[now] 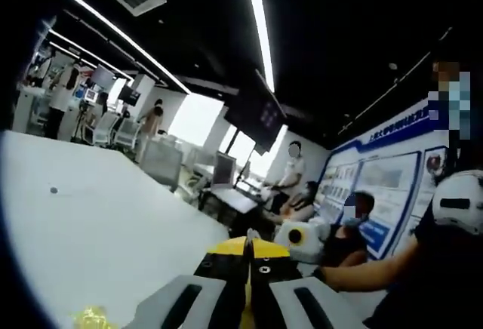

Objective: Compare the silicone blocks by pressing each to a similar depth, holding the contact briefly, and releasing to observe deformation and rebound differences across the visible hardness samples.

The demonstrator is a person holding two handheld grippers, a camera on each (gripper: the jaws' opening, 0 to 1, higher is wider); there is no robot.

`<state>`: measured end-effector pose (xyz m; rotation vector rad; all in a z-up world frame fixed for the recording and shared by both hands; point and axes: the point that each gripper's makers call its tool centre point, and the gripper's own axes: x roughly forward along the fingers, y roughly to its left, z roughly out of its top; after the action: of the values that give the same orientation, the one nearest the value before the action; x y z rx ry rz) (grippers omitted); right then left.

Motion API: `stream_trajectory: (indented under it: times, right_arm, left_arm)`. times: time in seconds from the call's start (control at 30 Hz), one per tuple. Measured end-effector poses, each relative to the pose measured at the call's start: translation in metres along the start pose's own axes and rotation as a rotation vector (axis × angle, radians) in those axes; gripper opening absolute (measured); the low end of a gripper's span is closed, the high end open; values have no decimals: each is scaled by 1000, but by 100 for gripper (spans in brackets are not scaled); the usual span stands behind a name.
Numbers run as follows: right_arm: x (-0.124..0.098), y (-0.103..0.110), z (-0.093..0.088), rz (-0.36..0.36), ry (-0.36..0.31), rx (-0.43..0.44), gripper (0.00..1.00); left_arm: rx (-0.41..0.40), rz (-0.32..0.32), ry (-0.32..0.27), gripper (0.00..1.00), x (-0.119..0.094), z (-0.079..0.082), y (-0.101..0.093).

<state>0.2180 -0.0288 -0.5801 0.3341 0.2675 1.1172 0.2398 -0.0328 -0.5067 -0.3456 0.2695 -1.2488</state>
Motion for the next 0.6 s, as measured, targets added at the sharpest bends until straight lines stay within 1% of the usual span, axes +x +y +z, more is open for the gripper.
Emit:
stream_trajectory:
  times: [0.07, 0.2, 0.27, 0.37, 0.5, 0.57, 0.6]
  right_arm:
    - [1, 3, -4, -3, 34, 18, 17]
    - [4, 5, -9, -16, 71, 13, 14]
    - [6, 4, -12, -33, 100, 25, 13]
    - [10, 7, -12, -39, 116, 44, 11]
    - [16, 12, -15, -41, 142, 70, 10]
    - [19, 13, -16, -37, 146, 63, 9]
    - [21, 14, -16, -41, 148, 50, 9]
  left_arm:
    - [1, 10, 1, 0, -4, -4, 1]
    - [-4, 37, -6, 0, -11, -8, 3]
    - [9, 59, -6, 0, -14, -10, 5]
    - [6, 84, -19, 0, -20, -11, 4]
    - [41, 122, -11, 0, -28, -11, 7]
    - [59, 141, -6, 0, -33, -10, 7]
    - [81, 153, -3, 0, -36, -10, 8]
